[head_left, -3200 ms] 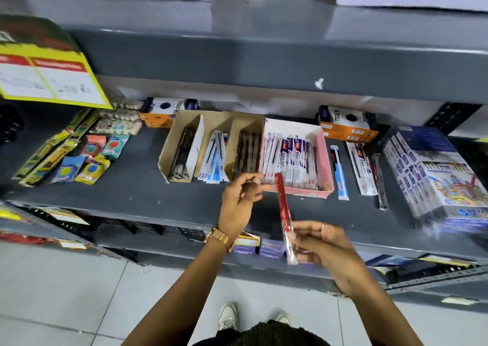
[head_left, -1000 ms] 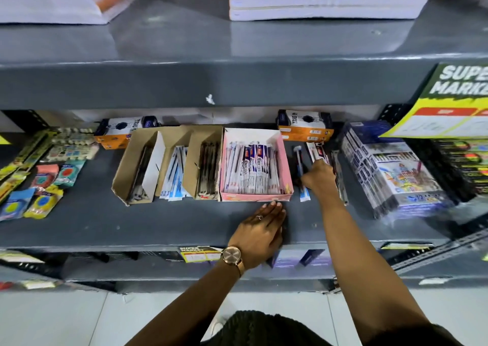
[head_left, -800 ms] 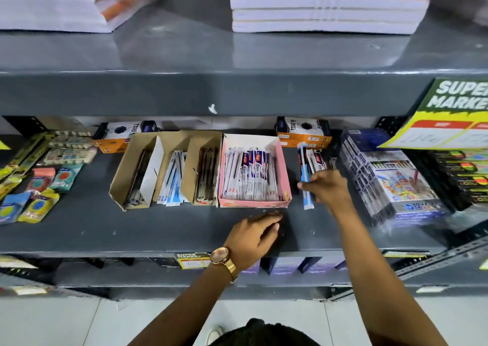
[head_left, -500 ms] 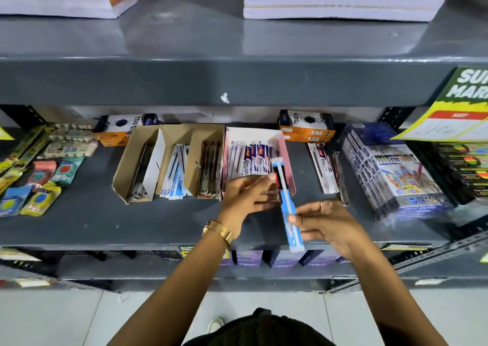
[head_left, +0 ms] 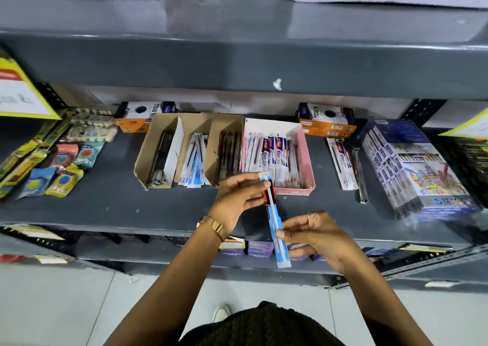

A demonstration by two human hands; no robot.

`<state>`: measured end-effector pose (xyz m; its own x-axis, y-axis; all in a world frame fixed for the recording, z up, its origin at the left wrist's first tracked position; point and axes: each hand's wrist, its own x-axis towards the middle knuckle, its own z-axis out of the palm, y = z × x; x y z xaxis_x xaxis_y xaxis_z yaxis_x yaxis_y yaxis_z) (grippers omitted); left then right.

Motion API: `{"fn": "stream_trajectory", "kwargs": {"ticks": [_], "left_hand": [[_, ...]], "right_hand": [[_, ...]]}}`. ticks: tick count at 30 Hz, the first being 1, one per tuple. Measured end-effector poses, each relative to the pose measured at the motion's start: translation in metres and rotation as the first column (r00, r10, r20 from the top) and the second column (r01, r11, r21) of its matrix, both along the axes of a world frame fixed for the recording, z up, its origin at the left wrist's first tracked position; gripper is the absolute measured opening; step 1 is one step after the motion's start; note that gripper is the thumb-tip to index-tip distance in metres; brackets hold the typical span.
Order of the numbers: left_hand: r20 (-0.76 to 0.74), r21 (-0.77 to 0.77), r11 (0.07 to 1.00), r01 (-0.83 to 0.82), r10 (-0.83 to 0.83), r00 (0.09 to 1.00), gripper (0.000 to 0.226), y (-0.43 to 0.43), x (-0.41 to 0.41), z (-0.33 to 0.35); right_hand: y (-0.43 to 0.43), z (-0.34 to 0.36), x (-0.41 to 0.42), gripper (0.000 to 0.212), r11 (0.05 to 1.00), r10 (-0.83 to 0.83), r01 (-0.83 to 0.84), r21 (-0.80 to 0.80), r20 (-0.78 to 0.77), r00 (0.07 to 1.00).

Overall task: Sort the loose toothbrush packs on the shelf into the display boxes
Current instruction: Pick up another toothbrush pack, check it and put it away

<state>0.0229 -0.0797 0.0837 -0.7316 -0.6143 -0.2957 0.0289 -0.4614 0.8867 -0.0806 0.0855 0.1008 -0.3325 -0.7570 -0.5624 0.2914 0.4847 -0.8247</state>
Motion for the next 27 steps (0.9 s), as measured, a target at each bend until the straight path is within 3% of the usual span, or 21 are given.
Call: {"fn": "stream_trajectory", "kwargs": {"ticks": [3,5,6,8,10,13,16,20,27], "left_hand": [[-0.062,-0.082,0.992,-0.093,0.088,0.994,0.010,-0.013,0.015,0.001],[-0.063,-0.295,0.934,-0.201,0.191,0.980,0.011,-0.024,0.032,-0.006],[-0.037,-0.491,0.842,-0.226,0.238,0.970,0.015,-0.031,0.044,-0.011],[0.017,-0.804,0.565,-0.186,0.334,0.942,0.019,-0.041,0.069,-0.025],[0.060,-0.941,0.329,-0.083,0.404,0.913,0.024,-0.057,0.096,-0.037],[0.138,-0.985,0.151,0.078,0.444,0.885,0.034,-0.076,0.125,-0.051],[0.181,-0.983,0.098,0.153,0.412,0.893,0.033,-0.084,0.137,-0.062],[0.226,-0.974,0.081,0.212,0.386,0.894,0.031,-0.085,0.138,-0.068],[0.221,-0.975,0.061,0.215,0.393,0.892,0.026,-0.087,0.136,-0.070]], "right_hand": [[-0.022,0.013,0.005,0.012,0.999,0.022,-0.023,-0.048,-0.021,1.000],[-0.046,0.025,0.011,0.015,0.994,0.053,-0.055,-0.092,-0.026,0.998],[-0.060,0.030,0.014,0.018,0.991,0.071,-0.075,-0.109,-0.035,0.997],[-0.087,0.042,0.020,0.024,0.985,0.104,-0.112,-0.132,-0.067,0.992],[-0.121,0.051,0.029,0.034,0.980,0.130,-0.144,-0.137,-0.104,0.986],[-0.174,0.060,0.041,0.047,0.980,0.142,-0.166,-0.108,-0.201,0.969],[-0.227,0.058,0.047,0.056,0.988,0.140,-0.156,-0.018,-0.344,0.928],[-0.274,0.046,0.052,0.058,0.963,0.266,-0.202,0.177,-0.531,0.804],[-0.311,0.019,0.074,0.059,0.904,0.419,-0.237,0.356,-0.623,0.661]]}}
